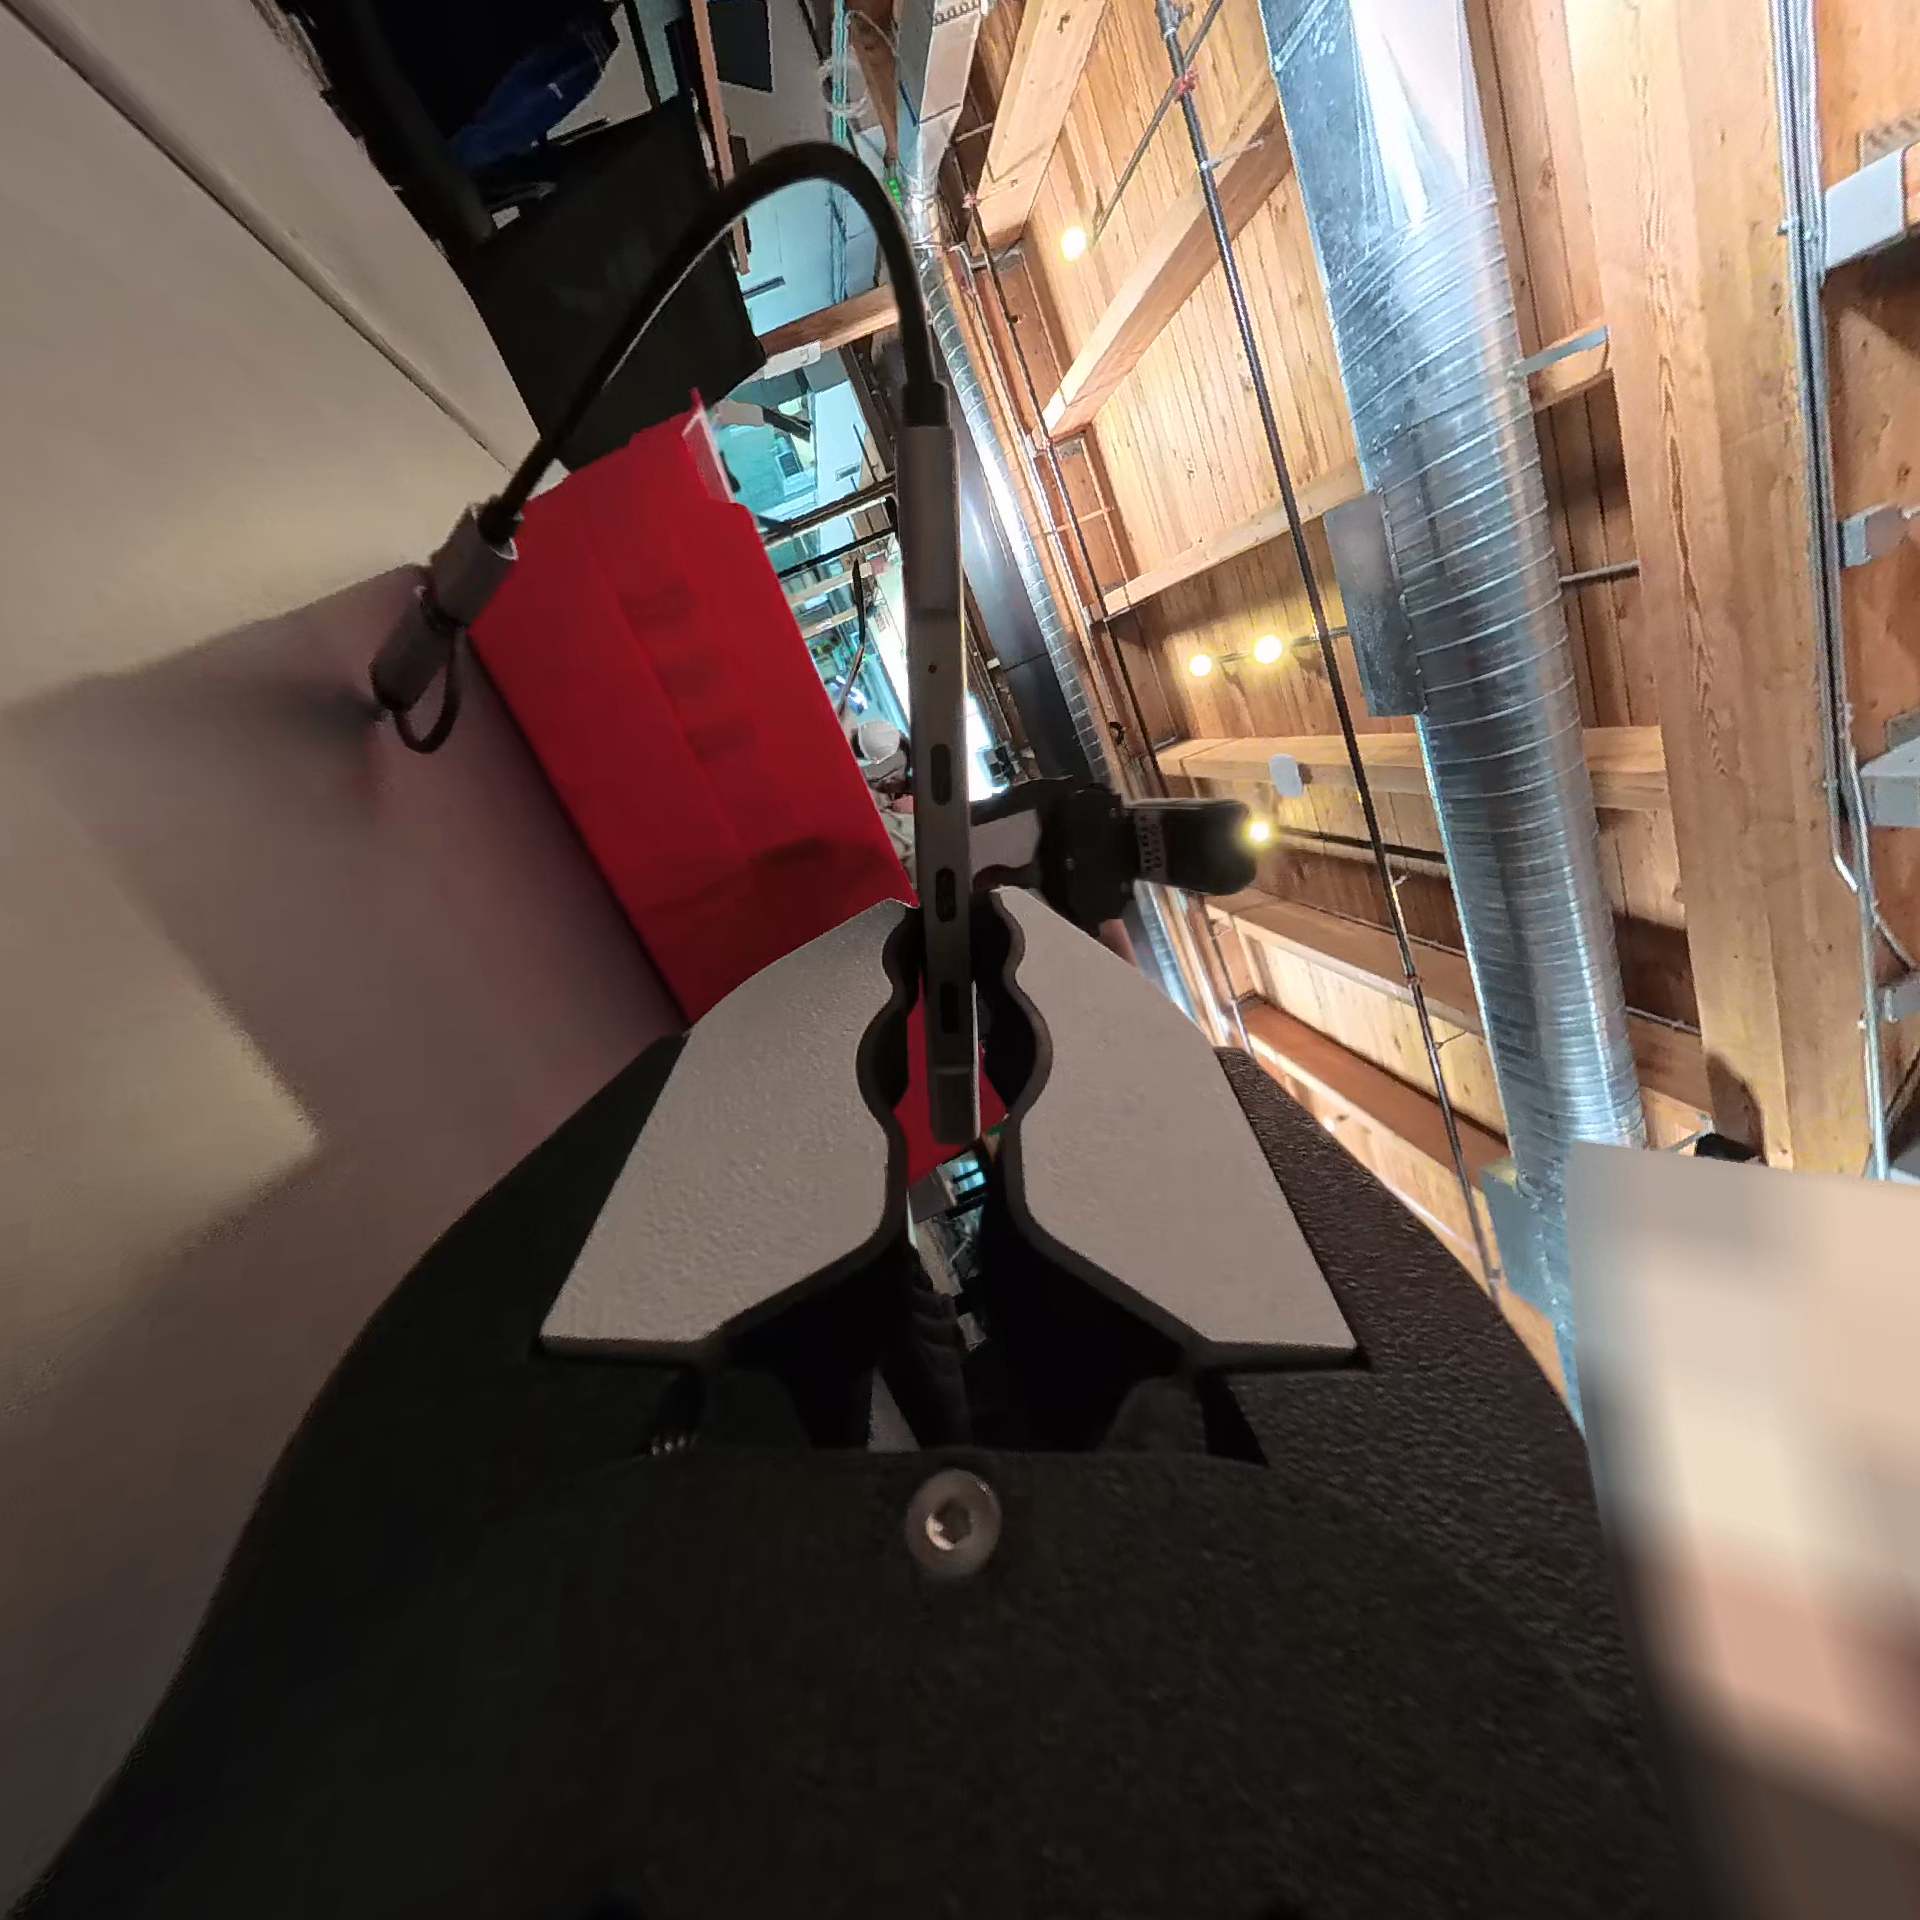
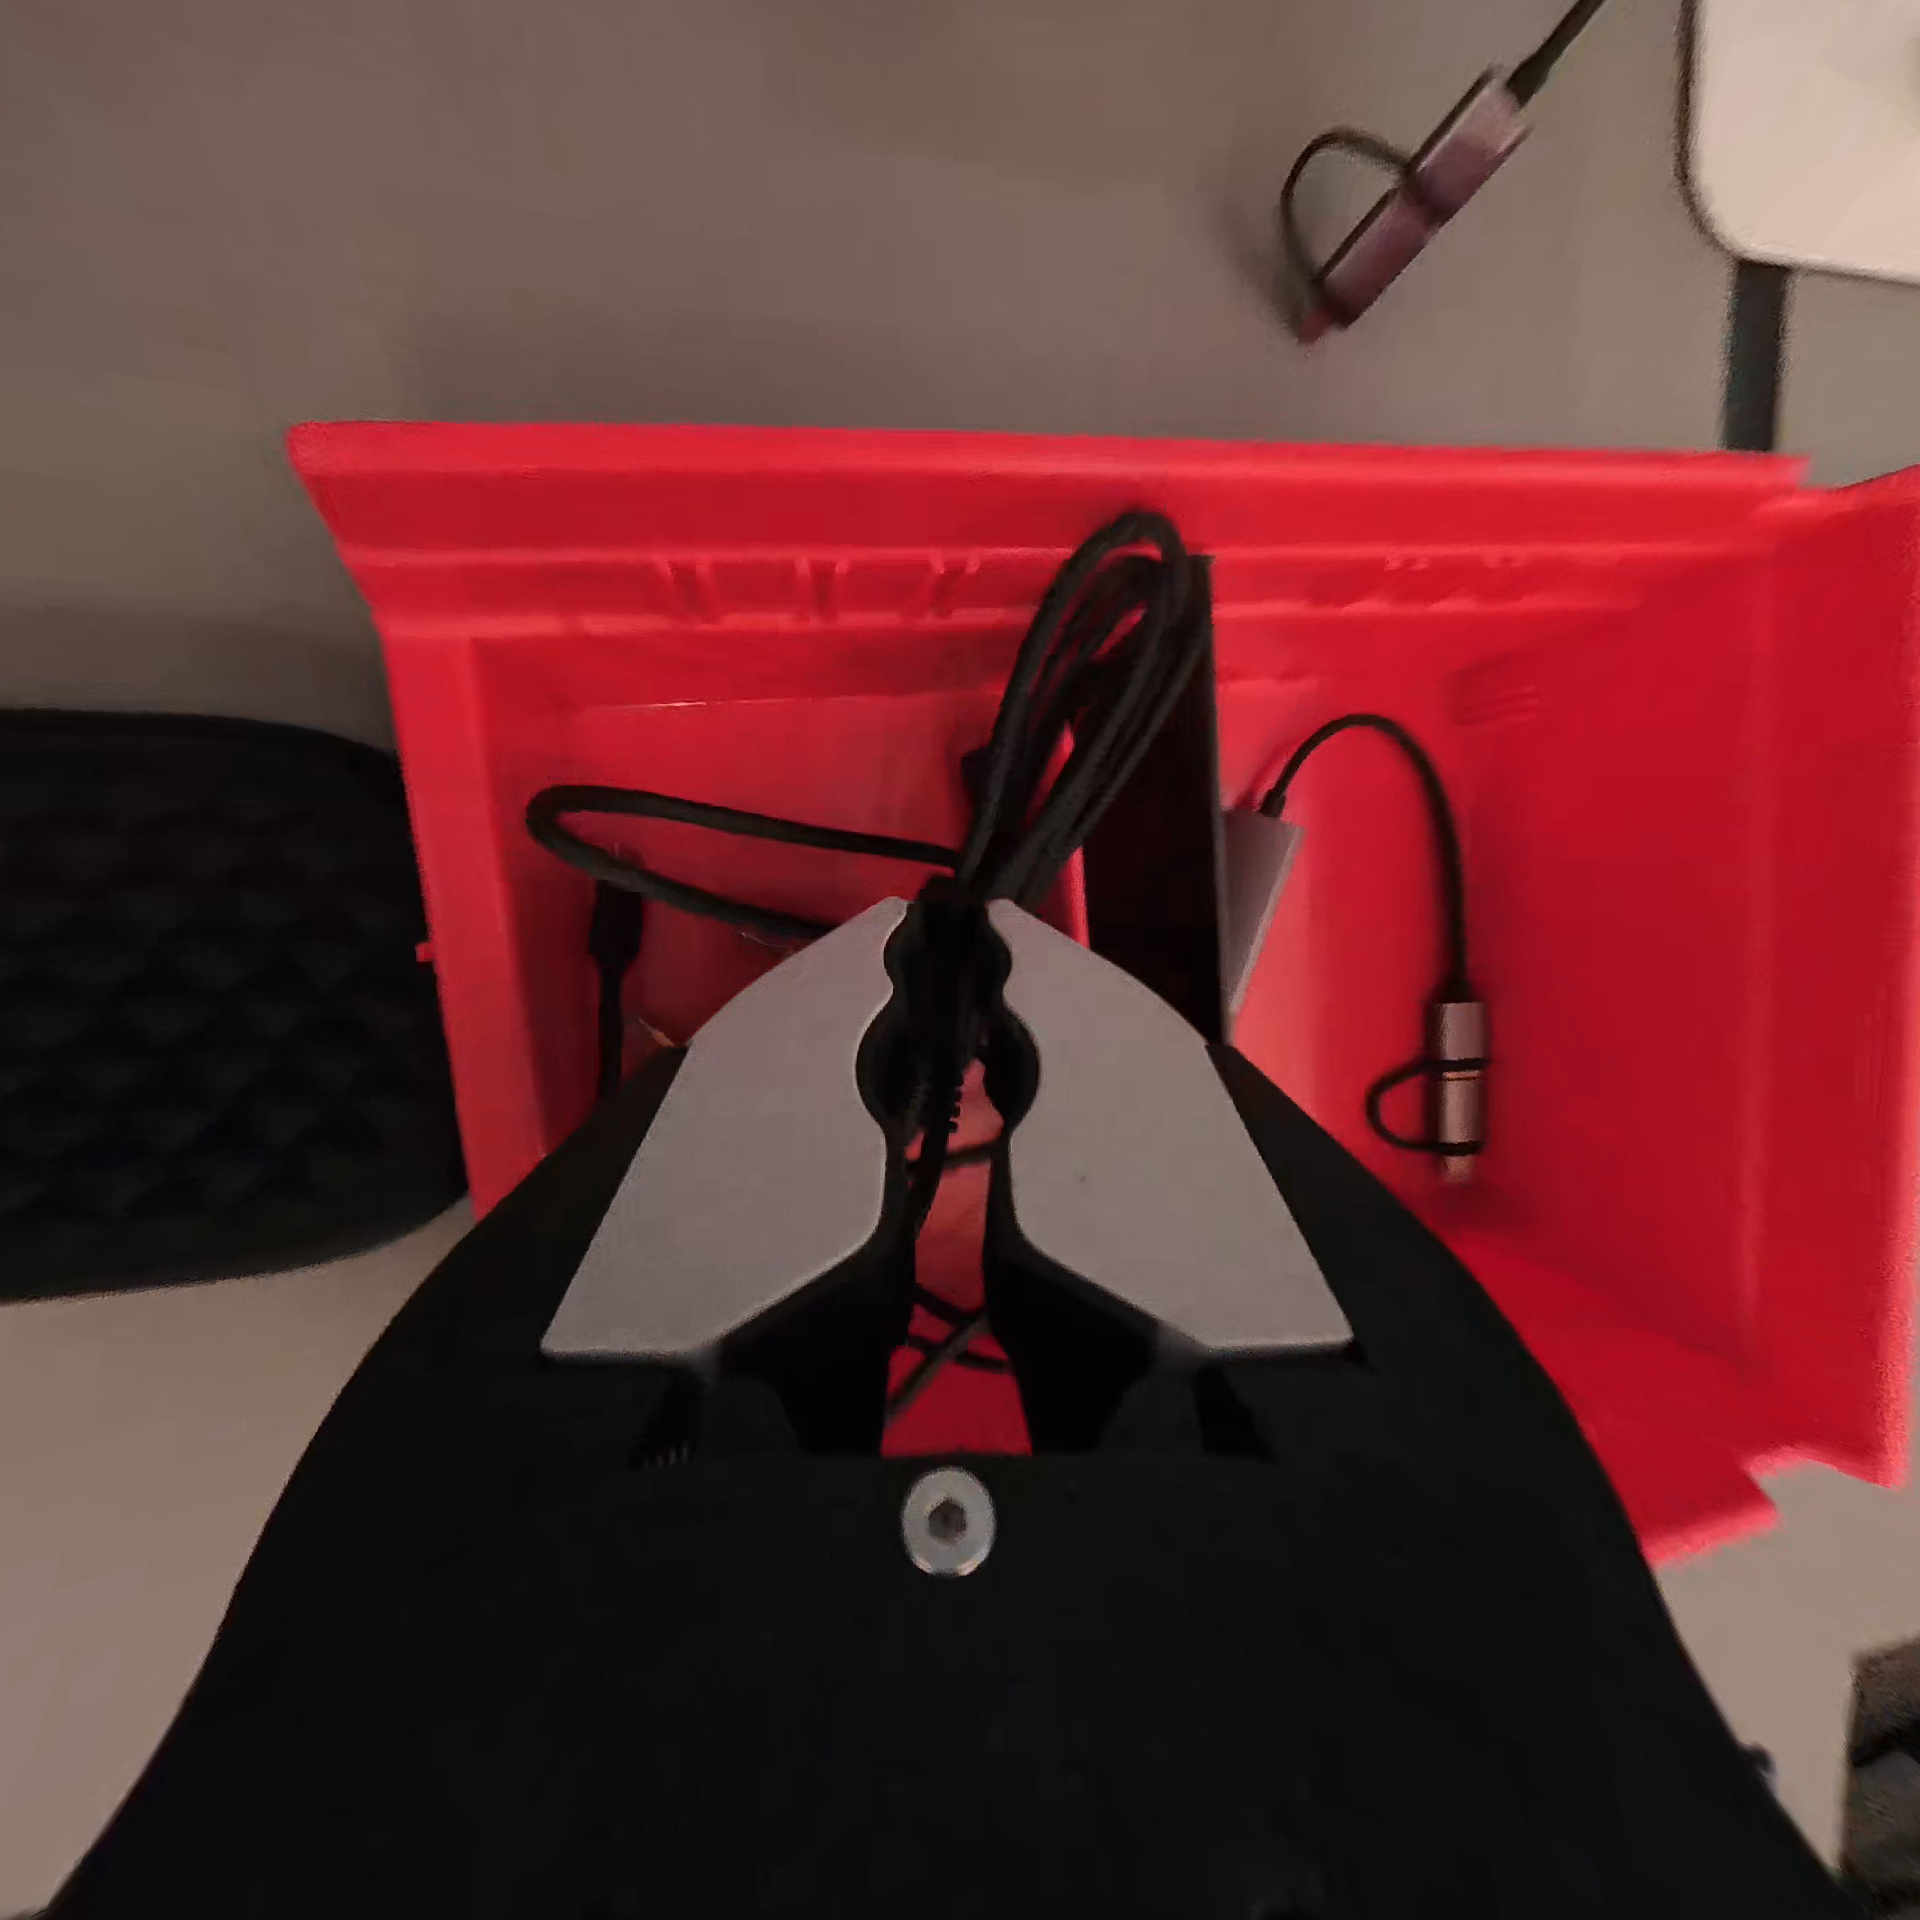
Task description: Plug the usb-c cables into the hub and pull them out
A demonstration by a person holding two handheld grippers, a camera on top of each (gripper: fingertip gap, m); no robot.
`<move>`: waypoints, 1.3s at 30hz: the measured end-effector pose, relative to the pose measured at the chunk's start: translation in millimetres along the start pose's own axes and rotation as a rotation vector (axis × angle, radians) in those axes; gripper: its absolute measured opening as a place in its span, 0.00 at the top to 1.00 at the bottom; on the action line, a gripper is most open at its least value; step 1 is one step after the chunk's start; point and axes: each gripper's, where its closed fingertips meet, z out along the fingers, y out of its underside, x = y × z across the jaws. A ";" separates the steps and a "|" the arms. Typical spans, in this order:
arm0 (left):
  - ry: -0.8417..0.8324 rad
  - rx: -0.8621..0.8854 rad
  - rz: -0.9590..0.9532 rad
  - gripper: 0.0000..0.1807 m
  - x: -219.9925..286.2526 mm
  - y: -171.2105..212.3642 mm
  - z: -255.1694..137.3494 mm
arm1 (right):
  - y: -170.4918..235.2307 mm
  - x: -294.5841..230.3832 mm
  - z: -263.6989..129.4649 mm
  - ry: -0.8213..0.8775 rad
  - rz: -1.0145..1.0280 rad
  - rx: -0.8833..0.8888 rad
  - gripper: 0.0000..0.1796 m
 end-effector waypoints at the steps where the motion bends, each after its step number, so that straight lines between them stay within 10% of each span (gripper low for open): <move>1: 0.000 -0.010 0.017 0.95 2.8 1.3 1.1 | 0.1 -3.1 8.2 -0.010 0.013 -0.010 0.94; 9: -0.051 -0.110 0.192 0.95 14.2 14.7 10.0 | -51.0 -4.8 -35.2 0.022 0.224 0.277 0.72; 14: -0.031 -0.122 0.260 0.95 21.1 17.1 14.1 | -127.3 19.8 -80.6 0.132 0.542 0.625 0.77; 24: 0.016 -0.141 0.400 0.95 40.1 20.9 15.8 | -213.8 49.4 6.3 -0.017 0.891 0.941 0.80; 32: 0.192 -0.203 0.489 0.95 66.1 38.5 20.2 | -244.9 39.1 3.6 -0.314 0.875 0.958 0.94; 39: 0.160 -0.118 0.583 0.83 74.9 23.6 11.5 | -195.5 62.9 -81.1 -0.169 0.784 0.647 0.95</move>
